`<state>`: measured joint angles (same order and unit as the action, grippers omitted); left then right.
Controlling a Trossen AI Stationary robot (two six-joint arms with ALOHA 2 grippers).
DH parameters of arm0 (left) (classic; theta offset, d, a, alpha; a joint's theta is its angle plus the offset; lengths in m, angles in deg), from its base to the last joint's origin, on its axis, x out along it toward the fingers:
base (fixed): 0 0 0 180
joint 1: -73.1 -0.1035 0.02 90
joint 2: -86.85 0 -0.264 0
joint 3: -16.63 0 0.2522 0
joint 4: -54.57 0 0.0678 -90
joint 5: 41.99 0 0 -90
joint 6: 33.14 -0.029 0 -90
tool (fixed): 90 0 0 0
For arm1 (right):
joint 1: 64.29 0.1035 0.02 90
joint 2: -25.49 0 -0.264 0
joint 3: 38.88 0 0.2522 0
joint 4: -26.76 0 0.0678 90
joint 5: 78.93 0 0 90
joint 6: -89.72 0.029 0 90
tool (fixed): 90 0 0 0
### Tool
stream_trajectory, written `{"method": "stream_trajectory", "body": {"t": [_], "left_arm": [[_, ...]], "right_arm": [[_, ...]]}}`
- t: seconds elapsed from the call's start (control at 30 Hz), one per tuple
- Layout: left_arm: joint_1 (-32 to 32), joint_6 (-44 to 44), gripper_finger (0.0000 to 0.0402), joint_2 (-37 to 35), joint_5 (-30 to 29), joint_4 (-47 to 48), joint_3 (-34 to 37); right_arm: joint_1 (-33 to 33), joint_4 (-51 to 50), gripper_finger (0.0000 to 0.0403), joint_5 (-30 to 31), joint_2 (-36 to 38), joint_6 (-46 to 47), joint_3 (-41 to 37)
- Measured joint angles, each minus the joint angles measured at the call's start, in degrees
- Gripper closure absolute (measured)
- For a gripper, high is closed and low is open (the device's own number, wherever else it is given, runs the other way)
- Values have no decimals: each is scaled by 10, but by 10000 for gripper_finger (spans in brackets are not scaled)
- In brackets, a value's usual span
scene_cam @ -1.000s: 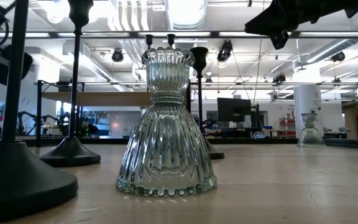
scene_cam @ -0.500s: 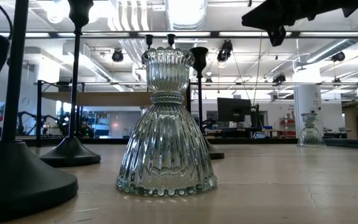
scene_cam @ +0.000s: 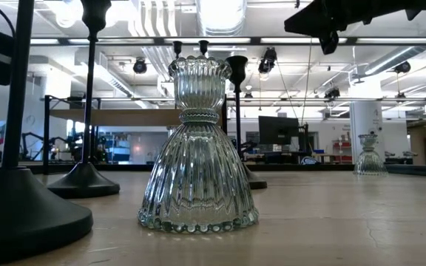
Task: Pick & Place candle stick holders
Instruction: Put the black candleholder on the shelf
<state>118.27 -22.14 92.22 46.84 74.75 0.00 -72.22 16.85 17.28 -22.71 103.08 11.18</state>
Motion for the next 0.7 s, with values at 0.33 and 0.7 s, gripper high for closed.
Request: {"method": "stream_trajectory", "body": {"t": [0.33, 0.7], "left_arm": [[0, 16, 271, 36, -3, -29, 5], [0, 12, 273, 95, -2, -98, 6]], "right_arm": [[0, 0, 349, 16, 0, 0, 0], [0, 0, 349, 17, 0, 0, 0]]}}
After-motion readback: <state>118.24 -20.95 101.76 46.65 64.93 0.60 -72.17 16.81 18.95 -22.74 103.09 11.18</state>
